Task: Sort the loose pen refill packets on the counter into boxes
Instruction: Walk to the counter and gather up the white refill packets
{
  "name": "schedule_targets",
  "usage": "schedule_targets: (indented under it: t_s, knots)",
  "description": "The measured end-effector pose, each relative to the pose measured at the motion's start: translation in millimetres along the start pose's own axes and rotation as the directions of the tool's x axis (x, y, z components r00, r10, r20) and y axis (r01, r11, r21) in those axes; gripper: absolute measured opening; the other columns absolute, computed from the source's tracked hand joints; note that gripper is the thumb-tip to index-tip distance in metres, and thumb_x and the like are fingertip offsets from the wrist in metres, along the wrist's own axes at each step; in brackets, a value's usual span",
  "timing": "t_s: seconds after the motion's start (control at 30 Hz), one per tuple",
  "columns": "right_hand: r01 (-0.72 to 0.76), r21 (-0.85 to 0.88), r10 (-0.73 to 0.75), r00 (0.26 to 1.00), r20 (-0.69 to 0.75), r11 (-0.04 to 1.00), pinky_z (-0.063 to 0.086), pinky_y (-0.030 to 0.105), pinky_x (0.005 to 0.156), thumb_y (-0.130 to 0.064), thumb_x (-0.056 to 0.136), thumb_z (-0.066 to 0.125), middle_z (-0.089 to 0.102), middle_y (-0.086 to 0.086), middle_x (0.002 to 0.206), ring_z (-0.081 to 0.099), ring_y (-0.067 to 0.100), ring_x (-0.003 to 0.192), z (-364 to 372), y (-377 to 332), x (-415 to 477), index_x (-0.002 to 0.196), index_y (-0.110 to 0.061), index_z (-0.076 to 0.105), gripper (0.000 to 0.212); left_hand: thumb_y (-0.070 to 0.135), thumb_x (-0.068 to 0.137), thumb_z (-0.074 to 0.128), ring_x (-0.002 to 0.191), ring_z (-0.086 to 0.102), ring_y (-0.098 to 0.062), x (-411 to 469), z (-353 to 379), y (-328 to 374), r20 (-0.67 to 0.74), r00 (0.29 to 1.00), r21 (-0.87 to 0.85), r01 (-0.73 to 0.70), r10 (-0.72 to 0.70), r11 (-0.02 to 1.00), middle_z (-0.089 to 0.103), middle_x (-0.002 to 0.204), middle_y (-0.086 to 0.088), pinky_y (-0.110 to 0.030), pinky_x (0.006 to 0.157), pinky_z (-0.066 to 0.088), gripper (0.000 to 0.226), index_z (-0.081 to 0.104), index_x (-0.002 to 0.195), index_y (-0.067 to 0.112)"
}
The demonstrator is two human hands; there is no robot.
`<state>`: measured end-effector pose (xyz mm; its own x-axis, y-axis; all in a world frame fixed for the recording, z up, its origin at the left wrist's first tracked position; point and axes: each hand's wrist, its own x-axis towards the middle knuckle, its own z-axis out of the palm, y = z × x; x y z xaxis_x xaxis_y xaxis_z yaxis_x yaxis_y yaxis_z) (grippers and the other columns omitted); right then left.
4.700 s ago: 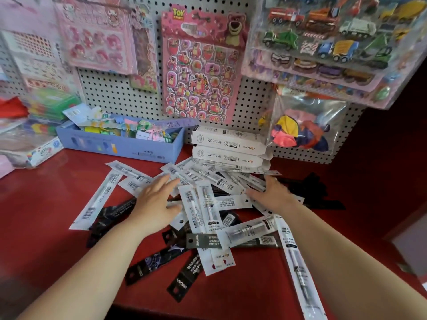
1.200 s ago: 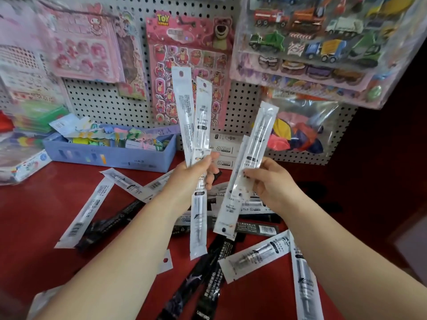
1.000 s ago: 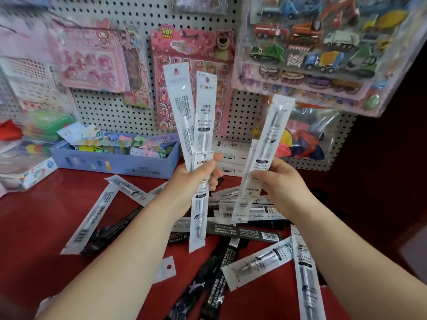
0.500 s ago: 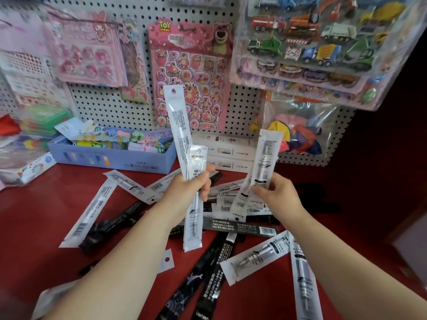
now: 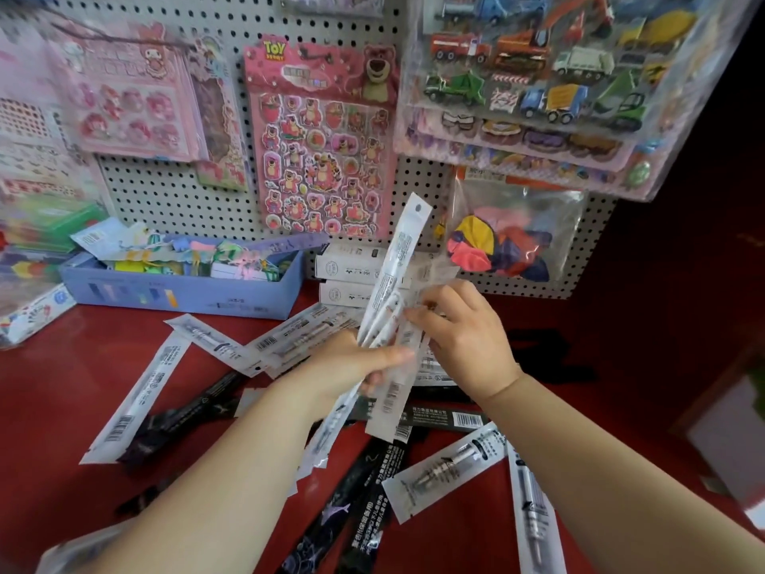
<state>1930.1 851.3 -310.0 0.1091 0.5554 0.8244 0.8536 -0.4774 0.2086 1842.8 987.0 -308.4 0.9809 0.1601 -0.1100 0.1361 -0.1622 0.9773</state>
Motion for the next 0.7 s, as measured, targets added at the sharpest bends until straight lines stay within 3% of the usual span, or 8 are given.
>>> schedule_targets:
  t_s: [0.17,0.23,0.27,0.33,0.37,0.4,0.53,0.7]
  knots:
    - [-0.068,0.021,0.068,0.997,-0.038,0.998,0.040,0.034,0.093,0.001,0.070,0.044,0.038,0.008,0.115,0.039,0.027,0.106,4,-2,-4,0.107,-0.009,0.057,0.041,0.015,0.078,0.065,0.047,0.053,-0.005,2,0,-3,-0.061,0.998,-0.110,0.010,-0.016,0.994,0.054,0.047,-0.004,-0.001,0.044,0.040,0.031,0.051,0.053,0.003]
    - [-0.308,0.173,0.317,0.948,-0.025,0.935,0.026,0.030,0.108,0.004,0.074,0.042,0.032,0.010,0.129,0.033,0.027,0.120,-1,-8,-7,0.125,-0.011,0.040,0.054,0.018,0.075,0.069,0.073,0.059,-0.014,2,-1,-3,-0.067,0.998,-0.172,-0.015,0.003,0.985,0.064,0.084,-0.017,-0.009,0.071,0.050,0.026,0.059,0.083,-0.004]
    - [-0.504,0.348,0.524,0.851,0.040,0.791,0.026,0.028,0.109,0.005,0.077,0.041,0.032,0.012,0.133,0.033,0.024,0.123,-4,-11,-7,0.131,-0.009,0.035,0.056,0.023,0.070,0.074,0.087,0.060,-0.020,2,-1,-3,-0.054,0.999,-0.177,-0.017,0.008,0.984,0.065,0.100,-0.018,-0.023,0.090,0.049,0.042,0.060,0.098,-0.005]
    - [-0.737,0.664,0.744,0.513,0.429,0.125,0.036,0.031,0.106,-0.009,0.084,0.048,0.042,0.011,0.137,0.044,0.019,0.120,-18,-19,8,0.136,-0.010,0.034,0.054,0.025,0.066,0.075,0.096,0.062,-0.019,1,-2,0,-0.047,0.999,-0.169,-0.020,0.013,0.985,0.068,0.099,-0.009,-0.035,0.100,0.042,0.041,0.063,0.101,0.006]
    - [-0.719,0.667,0.645,0.417,0.640,-0.196,0.039,0.035,0.105,-0.023,0.084,0.052,0.048,0.010,0.136,0.050,0.019,0.119,-23,-18,15,0.136,-0.013,0.038,0.054,0.021,0.071,0.073,0.089,0.063,-0.010,1,-3,0,-0.034,0.999,-0.166,-0.029,0.023,0.986,0.068,0.089,0.000,-0.027,0.093,0.044,0.021,0.065,0.089,0.012]
    - [-0.700,0.629,0.509,0.427,0.748,-0.337,0.041,0.037,0.104,-0.036,0.084,0.052,0.053,0.008,0.134,0.054,0.020,0.118,-26,-13,20,0.133,-0.015,0.044,0.054,0.016,0.075,0.069,0.080,0.062,-0.003,0,-1,3,-0.011,0.999,-0.154,-0.037,0.036,0.987,0.067,0.081,0.006,-0.017,0.082,0.045,0.006,0.064,0.078,0.017]
    - [-0.715,0.640,0.188,0.613,0.767,-0.281,0.057,0.027,0.078,-0.030,0.075,0.067,0.074,-0.004,0.089,0.069,0.011,0.087,-40,-9,47,0.098,-0.018,0.064,0.027,0.005,0.081,0.060,0.068,0.060,-0.002,-2,9,12,0.082,0.985,-0.110,-0.140,0.149,0.984,0.066,0.067,0.009,-0.010,0.057,0.046,0.015,0.062,0.076,0.020]
    - [-0.738,0.670,0.321,0.617,0.718,-0.081,0.053,0.019,0.057,0.003,0.081,0.058,0.062,-0.004,0.052,0.061,0.008,0.052,-38,-19,56,0.070,-0.011,0.058,0.017,0.020,0.070,0.064,0.071,0.059,0.008,-2,13,18,0.159,0.965,-0.150,-0.185,0.209,0.971,0.064,0.068,0.022,-0.001,0.061,0.045,0.018,0.057,0.081,0.032]
